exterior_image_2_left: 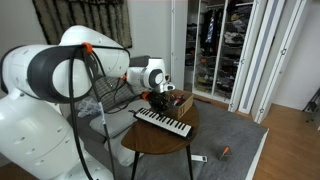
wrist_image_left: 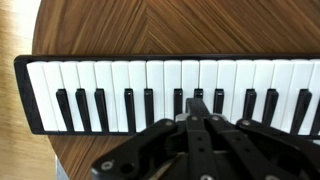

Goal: Press a middle black key of the piano

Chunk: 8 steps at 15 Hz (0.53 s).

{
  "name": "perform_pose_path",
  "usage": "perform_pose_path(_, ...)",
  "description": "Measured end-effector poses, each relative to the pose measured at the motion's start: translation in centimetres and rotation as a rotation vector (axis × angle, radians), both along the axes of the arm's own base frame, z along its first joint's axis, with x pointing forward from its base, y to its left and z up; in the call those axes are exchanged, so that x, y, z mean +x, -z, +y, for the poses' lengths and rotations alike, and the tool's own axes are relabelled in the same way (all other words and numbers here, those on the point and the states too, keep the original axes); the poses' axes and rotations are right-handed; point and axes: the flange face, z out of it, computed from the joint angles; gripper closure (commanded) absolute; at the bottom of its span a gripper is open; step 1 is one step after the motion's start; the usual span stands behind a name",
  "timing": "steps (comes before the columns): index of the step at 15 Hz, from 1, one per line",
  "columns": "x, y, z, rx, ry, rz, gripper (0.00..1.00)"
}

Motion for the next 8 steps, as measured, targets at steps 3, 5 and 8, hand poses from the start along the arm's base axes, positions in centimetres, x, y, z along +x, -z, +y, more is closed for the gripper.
perform_pose_path(3,0.23,0.14,-0.47,0.001,0.001,-0.007,1.00)
perform_pose_path(5,0.40,0.31,-0.65,0.003,-0.002,-0.013,1.00)
perform_pose_path(8,0.62,0.77,-0.82,0.006,-0.002,-0.019,1.00)
